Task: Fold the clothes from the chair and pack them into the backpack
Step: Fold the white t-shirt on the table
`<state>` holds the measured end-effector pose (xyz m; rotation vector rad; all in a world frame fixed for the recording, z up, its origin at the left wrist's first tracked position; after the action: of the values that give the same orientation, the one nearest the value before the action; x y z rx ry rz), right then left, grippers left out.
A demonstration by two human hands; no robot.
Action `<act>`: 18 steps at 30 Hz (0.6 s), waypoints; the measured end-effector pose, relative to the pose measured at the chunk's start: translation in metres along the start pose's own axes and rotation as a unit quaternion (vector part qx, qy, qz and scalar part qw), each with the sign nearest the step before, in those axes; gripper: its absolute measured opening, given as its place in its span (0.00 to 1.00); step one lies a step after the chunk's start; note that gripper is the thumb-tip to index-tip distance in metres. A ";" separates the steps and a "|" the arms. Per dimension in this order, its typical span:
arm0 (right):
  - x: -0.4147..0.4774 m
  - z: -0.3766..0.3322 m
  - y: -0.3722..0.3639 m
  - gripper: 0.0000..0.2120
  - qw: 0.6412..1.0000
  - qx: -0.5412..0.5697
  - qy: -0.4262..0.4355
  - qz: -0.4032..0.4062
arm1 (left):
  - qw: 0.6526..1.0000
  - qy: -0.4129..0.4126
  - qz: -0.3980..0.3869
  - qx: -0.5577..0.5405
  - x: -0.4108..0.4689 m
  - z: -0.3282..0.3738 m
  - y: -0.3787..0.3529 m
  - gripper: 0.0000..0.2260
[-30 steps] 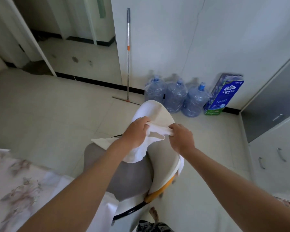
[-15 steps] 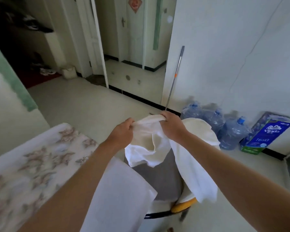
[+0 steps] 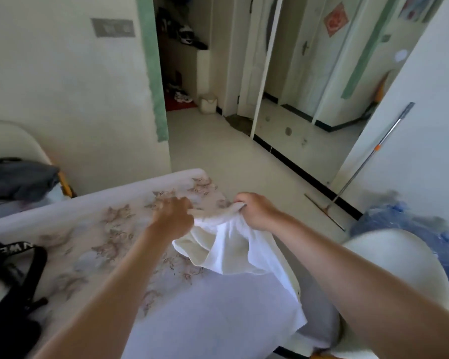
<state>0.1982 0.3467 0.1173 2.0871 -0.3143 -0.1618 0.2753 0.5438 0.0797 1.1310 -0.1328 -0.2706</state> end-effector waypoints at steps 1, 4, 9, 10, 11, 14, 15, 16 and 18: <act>0.002 -0.015 -0.015 0.17 0.999 0.010 0.028 -0.023 | 0.999 -0.039 -0.011 -0.035 -0.006 0.004 -0.006 0.25; 0.015 -0.041 -0.047 0.16 0.994 0.022 0.090 -0.058 | 0.980 -0.094 -0.037 -0.170 -0.017 0.026 -0.015 0.29; 0.051 -0.051 -0.055 0.10 0.987 0.084 0.129 -0.043 | 0.982 0.012 0.041 -0.185 0.018 -0.011 -0.007 0.07; 0.058 -0.050 -0.059 0.12 0.985 0.068 0.146 -0.056 | 0.982 0.022 0.045 -0.183 0.024 -0.016 -0.007 0.08; 0.065 -0.045 -0.065 0.13 0.984 0.024 0.163 -0.074 | 0.981 0.032 0.055 -0.183 0.029 -0.021 -0.004 0.08; 0.099 -0.008 -0.080 0.12 0.948 -0.247 0.174 -0.096 | 0.982 0.070 0.079 -0.157 0.047 -0.038 -0.001 0.10; 0.113 0.008 -0.079 0.13 0.932 -0.317 0.156 -0.087 | 0.983 0.082 0.079 -0.144 0.052 -0.043 -0.002 0.12; 0.128 0.021 -0.076 0.13 0.925 -0.347 0.133 -0.074 | 0.984 0.095 0.074 -0.134 0.056 -0.050 -0.004 0.13; 0.156 0.024 -0.069 0.13 0.942 -0.318 0.095 -0.046 | 0.984 0.113 0.071 -0.120 0.066 -0.062 -0.004 0.14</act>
<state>0.3529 0.3152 0.0475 1.4580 -0.0331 -0.0982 0.3533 0.5779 0.0476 0.9011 0.0194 -0.0278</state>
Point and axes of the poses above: each hand's wrist, its own x-axis towards the middle knuckle, its own y-axis out of the back of the hand, z = x × y, the point moved 10 cm from there along x, towards the middle knuckle, and after that the axes turned 11 degrees about z, right-handed, at the moved point
